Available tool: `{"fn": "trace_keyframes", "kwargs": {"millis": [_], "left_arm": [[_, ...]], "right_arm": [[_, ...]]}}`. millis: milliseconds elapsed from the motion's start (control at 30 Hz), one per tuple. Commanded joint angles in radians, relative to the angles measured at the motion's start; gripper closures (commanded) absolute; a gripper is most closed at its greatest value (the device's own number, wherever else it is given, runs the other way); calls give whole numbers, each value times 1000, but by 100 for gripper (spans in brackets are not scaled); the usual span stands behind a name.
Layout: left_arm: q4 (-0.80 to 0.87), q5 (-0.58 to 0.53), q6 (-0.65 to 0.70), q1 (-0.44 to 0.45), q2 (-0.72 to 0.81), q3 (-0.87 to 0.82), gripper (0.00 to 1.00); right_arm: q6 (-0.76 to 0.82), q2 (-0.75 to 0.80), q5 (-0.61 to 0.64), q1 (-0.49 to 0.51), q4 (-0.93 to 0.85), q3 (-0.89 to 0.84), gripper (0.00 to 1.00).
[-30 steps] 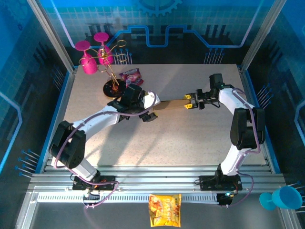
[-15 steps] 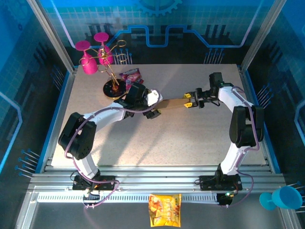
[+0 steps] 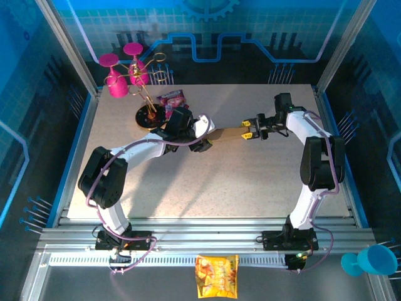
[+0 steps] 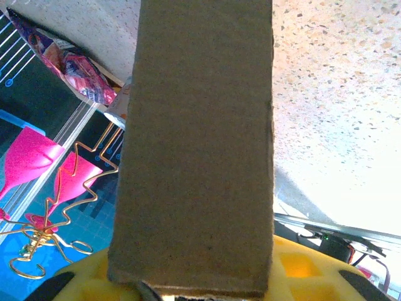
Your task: Fold the paper box
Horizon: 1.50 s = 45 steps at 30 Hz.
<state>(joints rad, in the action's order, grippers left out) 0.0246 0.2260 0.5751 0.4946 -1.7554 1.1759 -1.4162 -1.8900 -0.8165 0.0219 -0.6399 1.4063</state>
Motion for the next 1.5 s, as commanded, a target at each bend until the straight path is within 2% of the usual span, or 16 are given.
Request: {"fn": "trace_keyframes", "kwargs": {"millis": [0, 267, 433, 533, 767, 833, 967, 1067, 1133, 1200, 1333, 1467], "left_arm": [[23, 53, -3, -4, -6, 14, 32], [52, 76, -5, -4, 0, 27, 40], [71, 88, -5, -4, 7, 31, 44], [78, 91, -4, -4, 11, 33, 46], [117, 124, -22, -4, 1, 57, 60], [127, 129, -42, -3, -2, 64, 60], [123, 130, -137, -1, 27, 60, 56], [139, 87, -266, -4, 36, 81, 53], [165, 44, -411, -23, 31, 116, 50], [242, -2, -623, -63, 0, 199, 50], [400, 72, -976, -130, -88, 333, 57], [351, 129, -1189, -142, -135, 326, 56]], "right_arm": [[3, -41, 53, -17, -52, 19, 71], [17, -49, 59, -19, -51, 58, 50], [38, -45, 62, -20, -62, 81, 43], [50, -48, 66, -22, -63, 86, 46], [55, -54, 81, -19, -39, 46, 68], [53, -44, 88, -19, -25, 19, 68], [78, -13, 125, -21, 5, -28, 59], [91, -9, 128, -24, 72, -69, 54], [117, -4, 142, -28, 79, -77, 55], [134, 20, 153, -32, 87, -81, 55], [173, 93, 194, -36, 101, -78, 54], [211, 68, 172, -37, 49, -36, 53]]}}
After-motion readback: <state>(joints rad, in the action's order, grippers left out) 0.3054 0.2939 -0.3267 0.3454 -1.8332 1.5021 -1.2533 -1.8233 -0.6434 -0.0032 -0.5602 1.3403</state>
